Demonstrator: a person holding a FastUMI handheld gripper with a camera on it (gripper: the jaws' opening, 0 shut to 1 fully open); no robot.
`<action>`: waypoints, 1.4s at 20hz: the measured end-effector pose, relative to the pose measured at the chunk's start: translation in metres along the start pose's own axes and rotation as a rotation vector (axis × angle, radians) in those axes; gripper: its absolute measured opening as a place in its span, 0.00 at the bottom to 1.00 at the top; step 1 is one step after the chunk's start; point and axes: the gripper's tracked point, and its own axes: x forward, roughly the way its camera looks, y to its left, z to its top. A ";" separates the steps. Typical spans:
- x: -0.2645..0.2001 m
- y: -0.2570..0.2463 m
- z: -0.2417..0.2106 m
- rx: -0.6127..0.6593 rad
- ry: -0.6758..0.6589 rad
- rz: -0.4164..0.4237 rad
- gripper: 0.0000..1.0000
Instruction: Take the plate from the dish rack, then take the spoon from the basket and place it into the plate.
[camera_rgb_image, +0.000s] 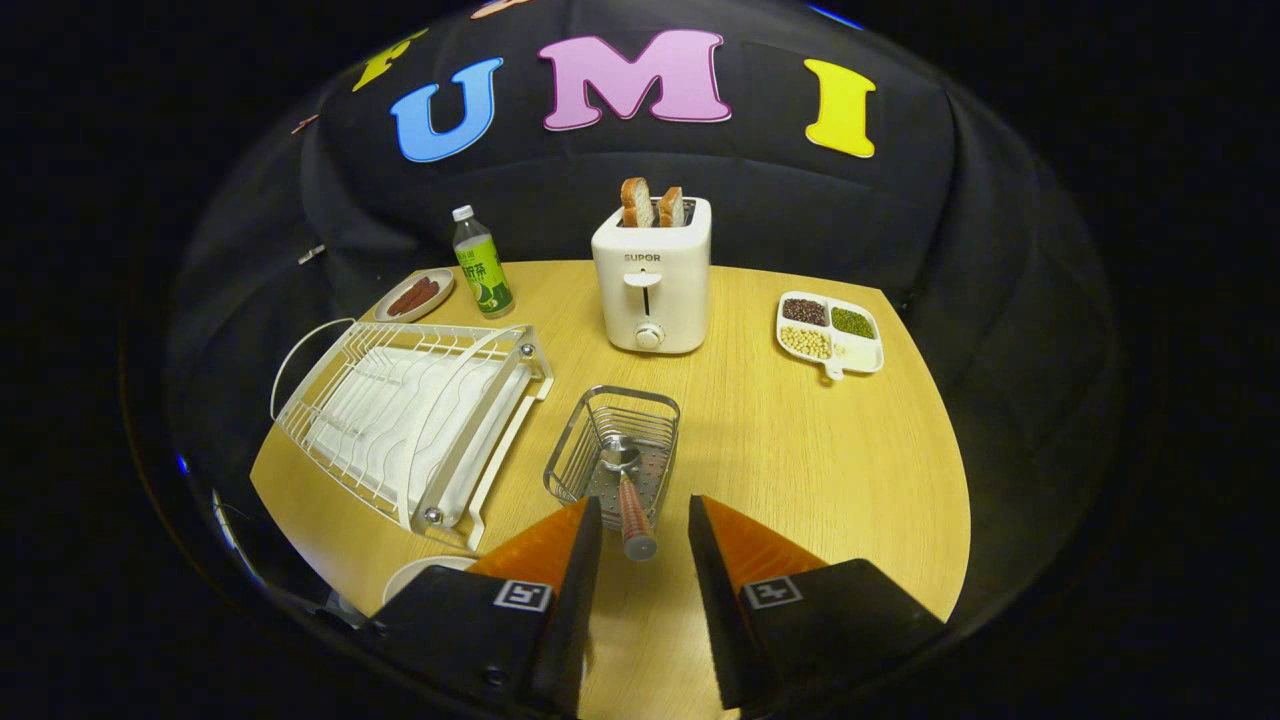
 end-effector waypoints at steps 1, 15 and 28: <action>0.003 0.002 0.000 -0.001 -0.002 0.007 0.40; -0.047 0.007 0.029 0.007 -0.122 -0.044 0.12; -0.150 0.109 -0.007 -0.094 -0.118 0.127 0.12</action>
